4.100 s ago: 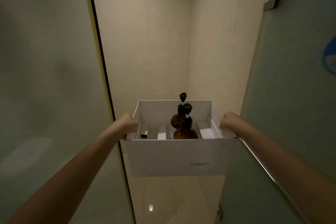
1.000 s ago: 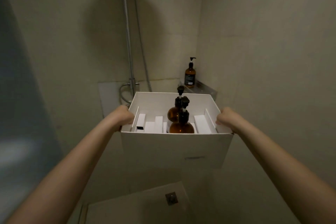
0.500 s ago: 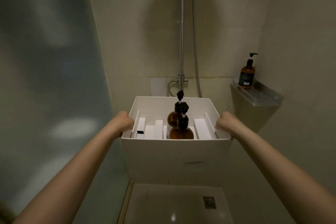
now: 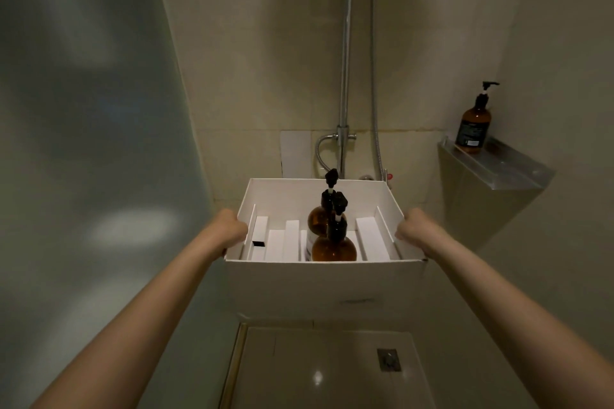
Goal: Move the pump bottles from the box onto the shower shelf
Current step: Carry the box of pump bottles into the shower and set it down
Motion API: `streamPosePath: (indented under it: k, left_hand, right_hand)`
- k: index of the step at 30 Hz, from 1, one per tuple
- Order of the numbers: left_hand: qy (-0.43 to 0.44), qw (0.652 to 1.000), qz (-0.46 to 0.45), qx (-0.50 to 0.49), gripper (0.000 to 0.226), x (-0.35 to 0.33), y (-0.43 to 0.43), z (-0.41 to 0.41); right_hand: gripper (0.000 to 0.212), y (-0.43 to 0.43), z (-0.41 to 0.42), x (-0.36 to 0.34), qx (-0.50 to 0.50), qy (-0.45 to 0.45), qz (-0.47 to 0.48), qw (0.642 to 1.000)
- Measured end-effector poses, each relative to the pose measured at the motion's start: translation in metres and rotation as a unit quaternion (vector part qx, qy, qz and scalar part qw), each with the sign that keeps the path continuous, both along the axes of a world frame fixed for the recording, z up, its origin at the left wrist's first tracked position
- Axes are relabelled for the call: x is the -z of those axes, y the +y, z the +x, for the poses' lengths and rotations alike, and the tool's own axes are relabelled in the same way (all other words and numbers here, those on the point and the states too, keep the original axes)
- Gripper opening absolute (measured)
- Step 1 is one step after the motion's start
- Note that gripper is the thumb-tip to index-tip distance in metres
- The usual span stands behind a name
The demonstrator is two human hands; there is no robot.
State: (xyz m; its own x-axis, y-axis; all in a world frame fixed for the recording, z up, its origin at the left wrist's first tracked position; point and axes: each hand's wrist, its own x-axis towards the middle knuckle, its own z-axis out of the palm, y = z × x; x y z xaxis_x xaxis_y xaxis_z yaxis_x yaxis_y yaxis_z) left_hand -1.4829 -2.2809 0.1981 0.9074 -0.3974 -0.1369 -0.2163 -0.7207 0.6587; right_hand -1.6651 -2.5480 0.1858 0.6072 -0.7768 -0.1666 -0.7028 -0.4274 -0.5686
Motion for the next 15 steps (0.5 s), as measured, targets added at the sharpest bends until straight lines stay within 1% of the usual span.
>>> streamPosePath:
  k: [4,8,13,15]
  left_hand:
    - [0.016,1.0,0.002,0.001,0.01,0.018,-0.014,0.016]
    - [0.023,1.0,-0.009,-0.017,0.02,0.04,-0.029,0.028]
    - [0.016,0.999,-0.015,-0.031,0.025,0.077,-0.042,0.03]
    - [0.017,0.999,-0.009,-0.033,0.026,0.096,-0.045,0.029]
  right_hand:
    - [0.031,-0.015,0.01,0.007,-0.003,0.007,0.0,1.0]
    - [0.032,-0.029,0.02,0.019,-0.003,0.01,-0.008,1.0]
    - [0.026,-0.041,0.023,0.05,-0.001,0.005,-0.035,0.999]
    - [0.026,-0.046,0.024,0.067,0.004,0.007,-0.031,1.0]
